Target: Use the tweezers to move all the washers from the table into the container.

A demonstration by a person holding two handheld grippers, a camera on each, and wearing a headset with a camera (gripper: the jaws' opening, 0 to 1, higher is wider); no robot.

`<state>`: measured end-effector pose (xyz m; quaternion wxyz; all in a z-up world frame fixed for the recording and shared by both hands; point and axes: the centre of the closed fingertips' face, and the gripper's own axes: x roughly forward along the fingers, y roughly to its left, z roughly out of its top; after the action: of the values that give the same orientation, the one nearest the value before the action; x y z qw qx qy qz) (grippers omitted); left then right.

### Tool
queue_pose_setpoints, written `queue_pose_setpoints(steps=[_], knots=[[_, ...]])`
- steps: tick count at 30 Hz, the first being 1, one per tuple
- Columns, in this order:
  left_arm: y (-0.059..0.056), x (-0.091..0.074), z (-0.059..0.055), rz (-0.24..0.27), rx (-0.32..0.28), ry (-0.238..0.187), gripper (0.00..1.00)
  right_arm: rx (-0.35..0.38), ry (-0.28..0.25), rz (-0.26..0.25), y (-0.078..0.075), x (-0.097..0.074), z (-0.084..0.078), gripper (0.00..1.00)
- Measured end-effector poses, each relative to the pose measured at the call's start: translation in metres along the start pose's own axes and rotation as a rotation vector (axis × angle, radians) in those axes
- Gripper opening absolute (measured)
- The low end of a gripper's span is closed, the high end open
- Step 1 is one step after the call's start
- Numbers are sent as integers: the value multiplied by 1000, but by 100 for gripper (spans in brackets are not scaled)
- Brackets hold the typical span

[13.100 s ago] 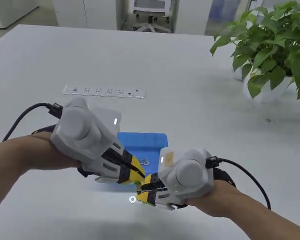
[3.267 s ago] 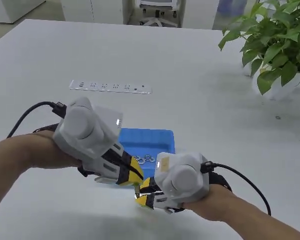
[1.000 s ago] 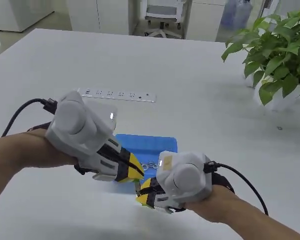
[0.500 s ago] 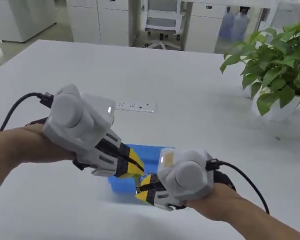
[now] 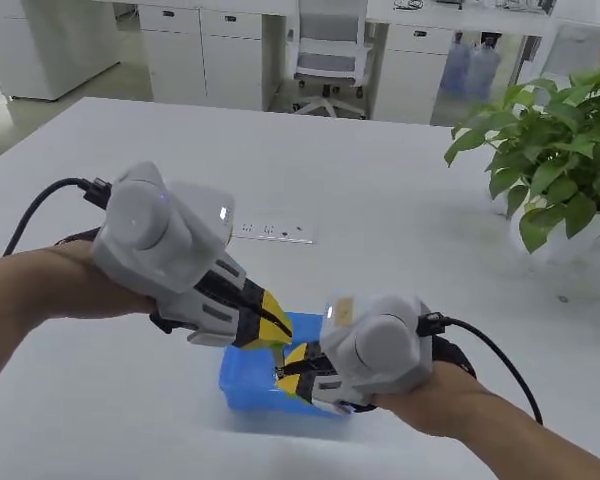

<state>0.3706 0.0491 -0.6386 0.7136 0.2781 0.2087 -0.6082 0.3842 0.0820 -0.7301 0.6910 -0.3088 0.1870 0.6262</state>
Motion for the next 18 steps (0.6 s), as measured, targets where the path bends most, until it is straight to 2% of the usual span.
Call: queue_pose_setpoints(steps=[6, 18], knots=[[11, 0, -8, 7, -9, 6, 5, 0, -1, 3, -13, 9, -1, 8], [27, 9, -30, 2, -41, 29, 5, 25, 6, 46, -24, 31, -14, 9]])
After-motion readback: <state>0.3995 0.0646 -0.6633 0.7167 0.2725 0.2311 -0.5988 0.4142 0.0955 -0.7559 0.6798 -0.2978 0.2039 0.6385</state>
